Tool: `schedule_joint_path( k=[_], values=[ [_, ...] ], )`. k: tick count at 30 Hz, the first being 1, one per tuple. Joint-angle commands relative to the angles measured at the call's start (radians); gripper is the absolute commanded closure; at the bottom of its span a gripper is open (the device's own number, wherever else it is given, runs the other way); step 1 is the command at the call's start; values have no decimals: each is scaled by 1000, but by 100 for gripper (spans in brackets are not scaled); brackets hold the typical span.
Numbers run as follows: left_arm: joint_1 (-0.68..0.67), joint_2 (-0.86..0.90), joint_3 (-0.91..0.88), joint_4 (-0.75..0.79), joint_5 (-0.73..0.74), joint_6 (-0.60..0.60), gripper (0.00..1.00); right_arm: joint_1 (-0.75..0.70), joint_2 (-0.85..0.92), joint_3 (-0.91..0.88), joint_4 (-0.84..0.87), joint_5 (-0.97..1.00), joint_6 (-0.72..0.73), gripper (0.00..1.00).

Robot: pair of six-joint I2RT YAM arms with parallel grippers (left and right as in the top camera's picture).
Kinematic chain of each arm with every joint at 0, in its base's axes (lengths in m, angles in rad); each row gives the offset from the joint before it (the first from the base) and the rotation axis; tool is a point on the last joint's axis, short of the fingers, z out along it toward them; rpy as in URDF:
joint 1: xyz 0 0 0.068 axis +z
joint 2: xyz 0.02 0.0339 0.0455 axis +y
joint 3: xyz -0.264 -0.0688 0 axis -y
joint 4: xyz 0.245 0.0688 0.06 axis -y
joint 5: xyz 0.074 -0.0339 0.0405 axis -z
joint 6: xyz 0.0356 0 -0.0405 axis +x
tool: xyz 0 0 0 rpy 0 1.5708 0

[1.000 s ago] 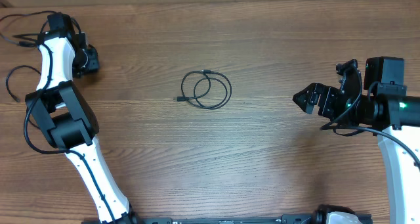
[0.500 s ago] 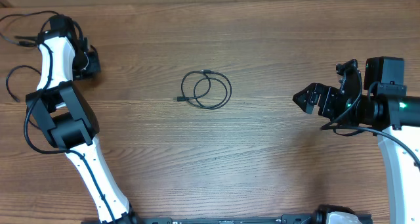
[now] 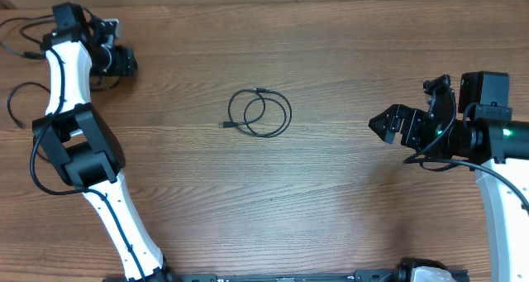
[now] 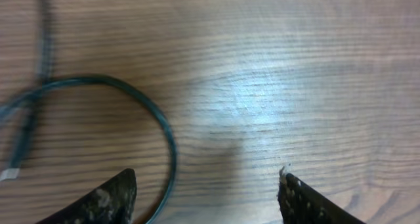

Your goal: Untangle cables

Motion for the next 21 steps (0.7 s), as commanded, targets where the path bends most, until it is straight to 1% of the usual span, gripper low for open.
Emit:
schedule_joint_path(
  k=[1,6,7,12,14,15,16,17,18,21],
  values=[
    [1,10,-61,37,10,67,35,-3,0,25,3,11,0,0],
    [2,10,-111,76,-85,67,36,-3,0,25,3,11,0,0],
    [3,10,-116,79,-87,67,39,-3,0,25,3,11,0,0],
    [11,10,-161,86,-83,67,39,-3,0,25,3,11,0,0],
    [13,10,-192,85,-84,67,47,-3,0,25,3,11,0,0],
    [14,10,-214,81,-84,67,58,-3,0,25,3,11,0,0],
    [14,10,-226,76,-84,67,72,-3,0,25,3,11,0,0],
    [14,10,-236,66,-85,67,90,-3,0,25,3,11,0,0],
    [14,10,-238,57,-85,67,96,-3,0,25,3,11,0,0],
    [14,10,-238,-11,-87,66,96,-3,0,25,3,11,0,0]
  ],
)
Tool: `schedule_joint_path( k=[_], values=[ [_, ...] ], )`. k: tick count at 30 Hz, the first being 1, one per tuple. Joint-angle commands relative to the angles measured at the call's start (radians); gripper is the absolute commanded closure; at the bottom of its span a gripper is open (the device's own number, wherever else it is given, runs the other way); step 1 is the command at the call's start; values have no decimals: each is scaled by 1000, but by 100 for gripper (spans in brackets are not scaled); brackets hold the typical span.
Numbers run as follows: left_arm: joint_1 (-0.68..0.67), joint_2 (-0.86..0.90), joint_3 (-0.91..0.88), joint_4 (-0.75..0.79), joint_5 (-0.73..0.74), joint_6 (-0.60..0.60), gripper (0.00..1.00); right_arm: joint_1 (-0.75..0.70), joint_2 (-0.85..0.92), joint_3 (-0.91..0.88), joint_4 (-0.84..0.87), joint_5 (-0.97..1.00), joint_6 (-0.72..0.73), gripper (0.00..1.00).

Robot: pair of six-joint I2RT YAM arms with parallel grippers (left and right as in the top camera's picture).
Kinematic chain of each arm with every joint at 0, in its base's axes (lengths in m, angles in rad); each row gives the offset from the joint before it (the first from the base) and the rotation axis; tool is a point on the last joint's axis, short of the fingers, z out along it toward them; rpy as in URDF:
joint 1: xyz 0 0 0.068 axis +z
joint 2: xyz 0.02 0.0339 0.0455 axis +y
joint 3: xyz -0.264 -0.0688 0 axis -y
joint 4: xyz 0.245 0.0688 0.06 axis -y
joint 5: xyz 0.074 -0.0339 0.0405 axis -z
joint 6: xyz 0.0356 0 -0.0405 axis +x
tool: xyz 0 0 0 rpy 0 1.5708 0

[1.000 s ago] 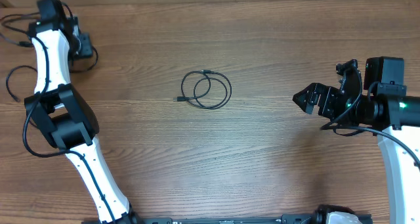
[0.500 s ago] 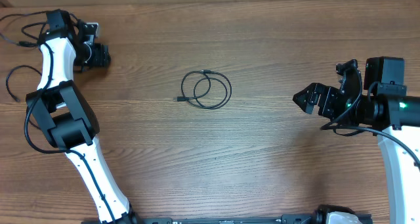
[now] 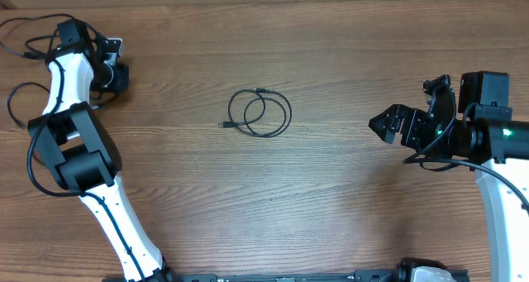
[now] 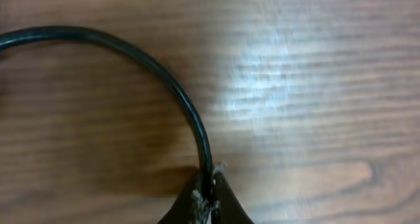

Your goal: Untangle cables

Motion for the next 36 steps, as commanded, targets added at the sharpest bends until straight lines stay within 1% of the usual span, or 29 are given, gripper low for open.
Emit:
schedule_joint_path(
  k=[1,3,6,7,9,15,18,20,24,27,36],
  values=[
    [0,46,-57,-95,-12,4,96,-3,0,25,3,11,0,0],
    [0,46,-57,-131,-24,-5,96,-3,0,25,3,11,0,0],
    [0,45,-56,-166,-176,-177,96,-3,0,25,3,11,0,0],
    [0,43,-56,-192,-272,-280,96,-3,0,25,3,11,0,0],
    [0,37,-56,-220,-319,-356,96,-3,0,25,3,11,0,0],
    [0,32,-47,-264,-316,-373,96,-3,0,25,3,11,0,0],
    [6,32,13,-289,-319,-462,96,-3,0,25,3,11,0,0],
    [11,32,64,-315,-318,-499,96,-3,0,25,3,11,0,0],
    [35,32,183,-397,-319,-599,96,-3,0,25,3,11,0,0],
    [72,32,226,-454,-318,-662,96,-3,0,25,3,11,0,0],
    [192,32,238,-545,-325,-663,96,-3,0,25,3,11,0,0]
  ],
)
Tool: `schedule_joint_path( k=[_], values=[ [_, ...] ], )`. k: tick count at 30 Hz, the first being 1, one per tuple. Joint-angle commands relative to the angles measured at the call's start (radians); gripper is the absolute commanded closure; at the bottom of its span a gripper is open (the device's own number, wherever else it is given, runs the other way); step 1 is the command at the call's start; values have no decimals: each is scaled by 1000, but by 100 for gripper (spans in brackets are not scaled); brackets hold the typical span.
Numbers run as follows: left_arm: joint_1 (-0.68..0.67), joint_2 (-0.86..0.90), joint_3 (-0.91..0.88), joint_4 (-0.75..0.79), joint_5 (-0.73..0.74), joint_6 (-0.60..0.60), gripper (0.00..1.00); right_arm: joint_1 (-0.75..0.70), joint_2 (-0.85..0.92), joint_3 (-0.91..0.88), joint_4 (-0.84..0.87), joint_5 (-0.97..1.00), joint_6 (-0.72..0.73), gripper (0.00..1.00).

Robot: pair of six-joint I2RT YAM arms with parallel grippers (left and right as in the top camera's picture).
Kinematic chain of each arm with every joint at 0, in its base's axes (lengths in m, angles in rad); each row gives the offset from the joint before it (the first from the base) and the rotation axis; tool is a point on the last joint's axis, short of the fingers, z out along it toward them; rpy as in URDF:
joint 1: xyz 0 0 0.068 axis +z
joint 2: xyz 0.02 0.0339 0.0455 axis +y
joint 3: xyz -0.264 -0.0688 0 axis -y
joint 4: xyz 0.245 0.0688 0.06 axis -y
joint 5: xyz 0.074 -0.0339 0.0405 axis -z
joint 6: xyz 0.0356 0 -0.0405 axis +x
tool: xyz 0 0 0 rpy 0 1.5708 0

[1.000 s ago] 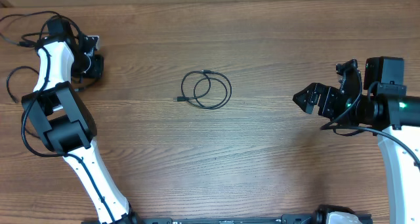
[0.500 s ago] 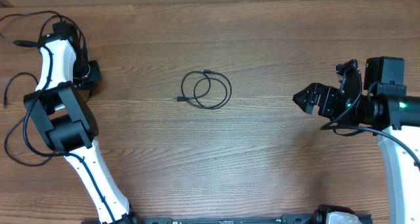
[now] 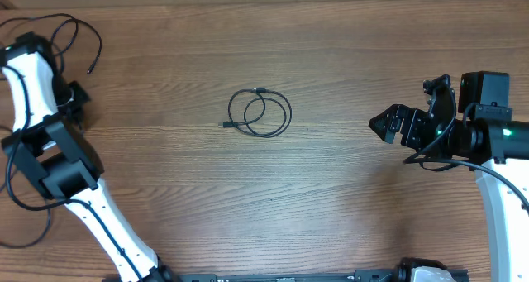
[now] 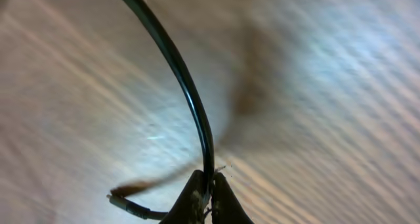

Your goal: Untangle cables

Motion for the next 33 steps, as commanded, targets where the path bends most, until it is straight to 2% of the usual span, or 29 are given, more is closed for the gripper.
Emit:
schedule_joint_path(
  k=[1,2,3,6,7,8,9,11,12,14,16,18,25,28,30,33],
  values=[
    [52,8,23,-29,-14,-25,96,-3,0,25,3,10,0,0],
    [63,8,23,-34,-14,-24,96,-3,0,25,3,10,0,0],
    [79,8,23,-43,-14,-24,87,-3,0,25,3,10,0,0],
    [97,8,23,-58,-15,-17,54,-3,0,25,3,10,0,0],
    [104,8,23,-69,-14,3,29,-3,0,25,3,10,0,0],
    [105,8,23,-73,-16,4,17,-3,0,25,3,10,0,0],
    [111,6,23,-92,-15,5,14,-3,0,25,3,10,0,0],
    [115,-2,23,-104,-15,-12,14,-3,0,25,3,10,0,0],
    [123,-18,23,-117,-15,-69,13,-3,0,25,3,10,0,0],
    [135,-36,23,-130,-12,-109,9,-3,0,25,3,10,0,0],
    [161,-52,23,-151,-16,-122,1,-3,0,25,3,10,0,0],
    [191,-54,23,-169,-16,-122,0,-3,0,25,3,10,0,0],
    [356,-53,20,-214,-12,-110,0,-3,0,25,3,10,0,0],
    [409,-53,14,-200,-5,-65,0,-3,0,25,3,10,0,0],
    [435,-53,2,-187,54,-63,2,-3,0,25,3,10,0,0],
    [452,-53,-38,-156,124,-9,11,-3,0,25,3,10,0,0]
  ],
)
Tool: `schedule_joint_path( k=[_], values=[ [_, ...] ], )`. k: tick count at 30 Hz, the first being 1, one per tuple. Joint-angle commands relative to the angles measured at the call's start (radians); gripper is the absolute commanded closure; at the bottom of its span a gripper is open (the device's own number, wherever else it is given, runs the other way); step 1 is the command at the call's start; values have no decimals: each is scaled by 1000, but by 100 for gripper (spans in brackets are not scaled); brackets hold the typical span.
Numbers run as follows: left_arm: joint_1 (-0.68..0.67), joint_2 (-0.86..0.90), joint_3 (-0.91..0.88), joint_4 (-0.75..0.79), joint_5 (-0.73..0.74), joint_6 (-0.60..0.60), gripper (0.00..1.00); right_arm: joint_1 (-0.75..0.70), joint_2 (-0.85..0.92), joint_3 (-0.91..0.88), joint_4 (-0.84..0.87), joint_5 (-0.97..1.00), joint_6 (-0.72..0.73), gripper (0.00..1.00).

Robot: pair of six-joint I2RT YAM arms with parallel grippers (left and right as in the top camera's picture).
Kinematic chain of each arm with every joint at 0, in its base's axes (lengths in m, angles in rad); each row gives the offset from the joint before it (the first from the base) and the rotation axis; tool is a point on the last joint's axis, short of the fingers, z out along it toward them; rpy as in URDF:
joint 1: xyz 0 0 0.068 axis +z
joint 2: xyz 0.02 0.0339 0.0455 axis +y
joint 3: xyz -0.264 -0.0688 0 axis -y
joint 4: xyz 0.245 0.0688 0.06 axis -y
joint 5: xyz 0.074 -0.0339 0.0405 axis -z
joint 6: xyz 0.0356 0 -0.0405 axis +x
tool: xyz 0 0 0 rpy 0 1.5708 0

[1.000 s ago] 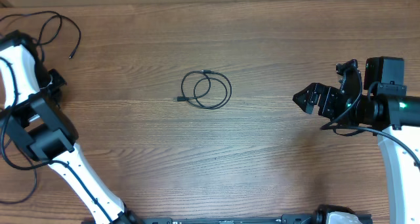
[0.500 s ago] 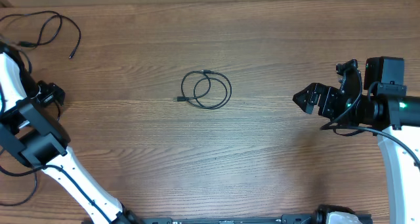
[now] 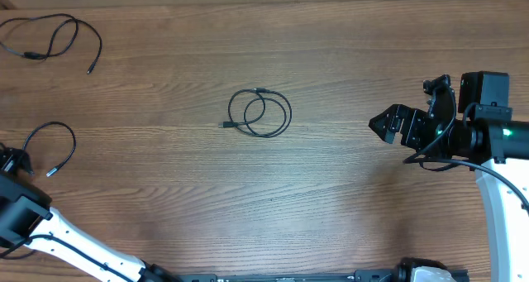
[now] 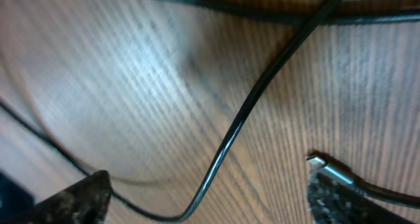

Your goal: Untangle cables

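Observation:
Three black cables lie on the wooden table. One sprawls at the far left corner (image 3: 51, 35), a second makes a loop (image 3: 51, 137) at the left edge, and a third is coiled in the middle (image 3: 260, 113). My left gripper (image 3: 10, 162) is at the left edge beside the loop. In the wrist view my left gripper (image 4: 210, 207) is open, with a strand of cable (image 4: 244, 115) running on the table between its fingers (image 4: 79, 198) and a plug (image 4: 325, 166) by the right finger. My right gripper (image 3: 382, 123) hovers at the right, open and holding nothing.
The wooden table (image 3: 331, 199) fills the view. The right arm's body (image 3: 488, 125) stands at the right edge, and the left arm's white links (image 3: 74, 245) run along the front left.
My left gripper was shut on a cable near the far left corner. It is now open at the left edge, nearer the front, and that cable lies as its own loop apart from the corner cable.
My left gripper was open over tangled cables at the far left. Then it was shut on one strand. Later it held that strand further left. Now the strand is let go and lies separate from the other cable. The right arm and middle coil have not moved.

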Motion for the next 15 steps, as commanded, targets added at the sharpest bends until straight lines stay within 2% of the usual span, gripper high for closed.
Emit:
schedule_joint_path(
  k=[1,9,15],
  values=[
    [3,-48,-51,29,93,67,17,-3,0,25,3,10,0,0],
    [-19,-48,-150,92,91,101,24,-3,0,25,3,10,0,0],
    [-37,-48,-197,145,92,191,41,-3,0,25,3,10,0,0]
  ],
)
